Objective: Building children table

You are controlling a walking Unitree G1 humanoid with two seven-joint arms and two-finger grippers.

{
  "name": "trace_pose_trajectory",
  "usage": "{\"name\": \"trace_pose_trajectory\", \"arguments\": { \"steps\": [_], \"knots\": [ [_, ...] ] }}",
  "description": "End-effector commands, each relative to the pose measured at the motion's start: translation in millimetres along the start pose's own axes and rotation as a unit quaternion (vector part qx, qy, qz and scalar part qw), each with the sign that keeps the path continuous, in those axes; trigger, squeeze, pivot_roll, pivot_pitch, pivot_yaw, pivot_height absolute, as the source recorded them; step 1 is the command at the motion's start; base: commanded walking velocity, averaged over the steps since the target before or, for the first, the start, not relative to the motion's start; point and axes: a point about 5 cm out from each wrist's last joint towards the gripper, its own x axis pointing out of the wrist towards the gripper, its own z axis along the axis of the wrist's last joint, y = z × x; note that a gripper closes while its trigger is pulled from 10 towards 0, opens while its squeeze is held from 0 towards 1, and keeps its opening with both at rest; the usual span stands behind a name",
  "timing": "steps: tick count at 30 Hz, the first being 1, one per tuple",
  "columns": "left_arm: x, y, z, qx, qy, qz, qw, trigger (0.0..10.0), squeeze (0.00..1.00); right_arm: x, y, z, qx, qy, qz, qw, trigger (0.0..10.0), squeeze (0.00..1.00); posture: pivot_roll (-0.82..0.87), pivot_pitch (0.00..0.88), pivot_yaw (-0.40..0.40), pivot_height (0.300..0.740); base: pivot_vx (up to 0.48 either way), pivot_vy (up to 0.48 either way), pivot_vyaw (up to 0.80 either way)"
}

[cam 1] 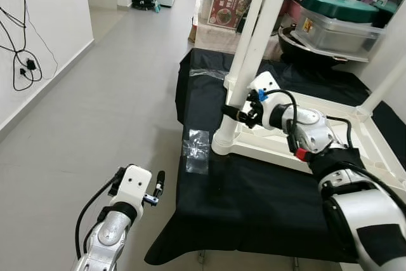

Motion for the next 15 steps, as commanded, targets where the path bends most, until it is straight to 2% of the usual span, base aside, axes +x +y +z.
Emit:
{"name": "trace_pose_trajectory", "arguments": {
  "steps": [1, 5, 6, 7, 9, 10, 11, 15],
  "knots": [
    [0.6, -5.7, -2.5, 0.005, 0.005, -0.010, 1.000, 10.0, 0.00, 6.6, 6.2, 2.6, 0.019, -0.022, 0.012, 1.000, 10.0, 0.00, 0.09, 0.000, -0.171, 0.740, 0.000, 0.000, 0.00],
    [1.1, -6.2, -2.5, 0.005, 0.005, -0.011, 1.000, 10.0, 0.00, 10.9, 11.9, 2.1, 0.031, -0.029, 0.021, 0.999, 10.0, 0.00, 0.09, 0.000, -0.169, 0.740, 0.000, 0.000, 0.00],
    [1.3, -6.5, -2.5, 0.005, 0.004, -0.011, 1.000, 10.0, 0.00, 17.0, 20.5, 1.2, 0.040, -0.035, 0.032, 0.998, 10.0, 0.00, 0.10, 0.000, -0.170, 0.740, 0.000, 0.000, 0.00],
    [1.3, -6.5, -2.5, 0.005, 0.004, -0.011, 1.000, 10.0, 0.00, 17.0, 20.5, 1.2, 0.040, -0.035, 0.032, 0.998, 10.0, 0.00, 0.10, 0.000, -0.170, 0.740, 0.000, 0.000, 0.00],
    [0.9, -6.9, -2.7, 0.005, 0.005, -0.012, 1.000, 10.0, 0.00, 29.4, 38.2, -1.3, 0.055, -0.040, 0.046, 0.997, 10.0, 0.00, 0.11, 0.000, -0.173, 0.740, 0.000, 0.000, 0.00],
    [0.9, -6.9, -2.7, 0.005, 0.005, -0.012, 1.000, 10.0, 0.00, 29.4, 38.2, -1.3, 0.055, -0.040, 0.046, 0.997, 10.0, 0.00, 0.11, 0.000, -0.173, 0.740, 0.000, 0.000, 0.00],
    [0.3, -7.3, -2.9, 0.005, 0.005, -0.012, 1.000, 10.0, 0.00, 36.4, 48.7, -1.4, 0.069, -0.047, 0.056, 0.995, 10.0, 0.00, 0.11, 0.000, -0.174, 0.740, 0.000, 0.000, 0.00],
    [0.0, -7.5, -2.8, 0.005, 0.005, -0.012, 1.000, 10.0, 0.00, 38.8, 57.1, 2.3, 0.084, -0.070, 0.095, 0.989, 10.0, 0.00, 0.11, 0.000, -0.175, 0.740, 0.000, 0.000, 0.00]
  ]
}}
